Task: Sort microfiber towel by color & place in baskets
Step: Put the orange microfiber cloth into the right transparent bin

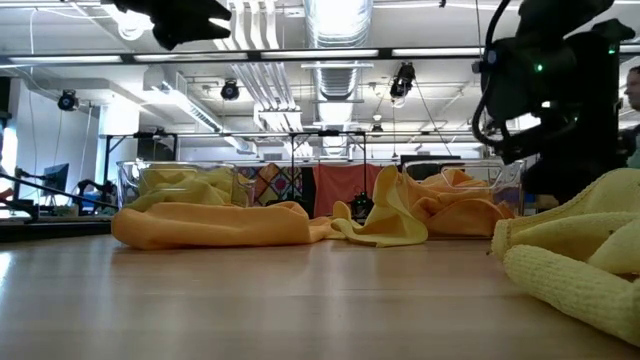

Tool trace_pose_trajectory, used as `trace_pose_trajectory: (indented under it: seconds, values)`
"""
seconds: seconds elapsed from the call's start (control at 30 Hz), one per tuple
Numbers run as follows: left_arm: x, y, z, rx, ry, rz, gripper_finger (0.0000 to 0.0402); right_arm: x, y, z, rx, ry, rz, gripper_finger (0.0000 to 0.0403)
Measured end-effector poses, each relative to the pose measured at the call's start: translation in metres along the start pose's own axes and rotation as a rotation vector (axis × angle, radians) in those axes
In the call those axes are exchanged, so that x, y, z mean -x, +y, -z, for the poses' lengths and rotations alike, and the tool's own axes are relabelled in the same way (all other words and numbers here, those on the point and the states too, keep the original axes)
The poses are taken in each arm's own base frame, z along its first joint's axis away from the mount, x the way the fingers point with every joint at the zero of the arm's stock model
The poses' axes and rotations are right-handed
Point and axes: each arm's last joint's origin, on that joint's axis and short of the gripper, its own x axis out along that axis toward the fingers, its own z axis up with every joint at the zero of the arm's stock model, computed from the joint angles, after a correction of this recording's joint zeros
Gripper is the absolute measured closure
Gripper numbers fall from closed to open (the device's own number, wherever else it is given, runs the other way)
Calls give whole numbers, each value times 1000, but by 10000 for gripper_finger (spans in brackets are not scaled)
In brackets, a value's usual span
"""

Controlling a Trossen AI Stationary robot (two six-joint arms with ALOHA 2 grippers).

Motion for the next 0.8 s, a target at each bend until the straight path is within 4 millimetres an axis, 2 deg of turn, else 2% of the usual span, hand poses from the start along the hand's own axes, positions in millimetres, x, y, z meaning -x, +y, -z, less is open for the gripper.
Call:
trace_pose_trajectory:
  seconds: [0.1,0.23,0.4,0.53,0.67,0.8]
  values:
    - [0,0,0,-8,1,0,182,-4,2,0,9,7,26,280]
    - [0,0,0,-8,2,0,182,-6,3,0,35,-8,41,370]
    - [-4,-1,4,13,23,0,182,4,-3,3,36,-16,33,392]
    - [-11,-5,7,73,56,78,182,28,-6,11,51,-35,-36,394]
    - [-19,-11,12,103,94,133,182,62,-5,22,139,-50,-237,394]
    - [-28,-20,16,112,123,160,182,100,-7,30,210,-151,-449,394]
